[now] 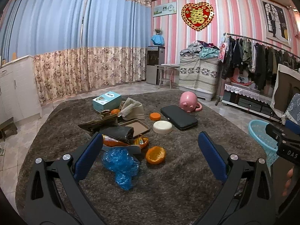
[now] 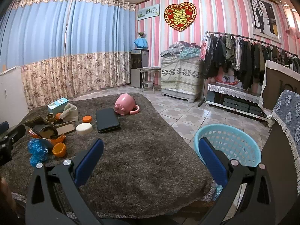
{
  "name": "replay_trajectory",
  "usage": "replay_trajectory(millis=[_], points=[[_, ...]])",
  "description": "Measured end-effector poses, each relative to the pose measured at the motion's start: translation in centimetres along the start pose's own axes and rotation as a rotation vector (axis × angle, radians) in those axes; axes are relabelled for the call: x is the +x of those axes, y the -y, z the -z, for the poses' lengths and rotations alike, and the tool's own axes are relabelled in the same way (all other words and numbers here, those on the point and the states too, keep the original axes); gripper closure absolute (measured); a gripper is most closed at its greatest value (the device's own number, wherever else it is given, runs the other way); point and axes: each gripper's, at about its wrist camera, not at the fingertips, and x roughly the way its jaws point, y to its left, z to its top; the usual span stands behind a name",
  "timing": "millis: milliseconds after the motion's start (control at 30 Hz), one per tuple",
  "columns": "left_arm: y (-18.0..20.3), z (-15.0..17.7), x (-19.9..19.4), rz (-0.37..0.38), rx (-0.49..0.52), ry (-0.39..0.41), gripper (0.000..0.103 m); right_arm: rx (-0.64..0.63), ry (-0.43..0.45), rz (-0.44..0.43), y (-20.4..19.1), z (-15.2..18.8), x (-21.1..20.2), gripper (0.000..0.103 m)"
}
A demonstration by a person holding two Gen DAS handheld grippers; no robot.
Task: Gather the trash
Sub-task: 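Reach the left tool to the blue plastic bag and grasp it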
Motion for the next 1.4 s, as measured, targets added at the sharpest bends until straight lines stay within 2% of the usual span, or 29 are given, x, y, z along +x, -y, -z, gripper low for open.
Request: replay_trajectory(millis=[367,767,1000,1167,1300,1400], points=[[-1.4,0.0,0.7,-0.042,-0.005,-0.012,0.005,-0.006,-0.003,-0.005,-0.8,-0.7,0.8,0.004],[-4.6,0.0,2.4,-0.111,-0.037,-0.044,0.005,-0.029,0.003,-0.018,-2.4,-1.2,2.5,0.004],[-6.6,1.3,3.5,-0.136,-0.060,-0.098,0.005,-0.005,0.016,-0.087,-3.3,-0.5,3.8,0.004],[-7.6,2.9,5.1,-0.144,-0.059,-0.155,0.005,-0.105,-0.092,-0.071,-5.5,0.6,6.1,0.004],[-8.0,4.0,6.4,-0.127,-0.077,-0.194,0.005,-0.094,-0.103,-0.069,-5.7,1.5,6.9,0.004],[-7.7,4.4,7.2,-0.127,-0.069,-0.212,0.005,-0.056,-0.147,-0.082,-5.0,2.1,7.8,0.004]])
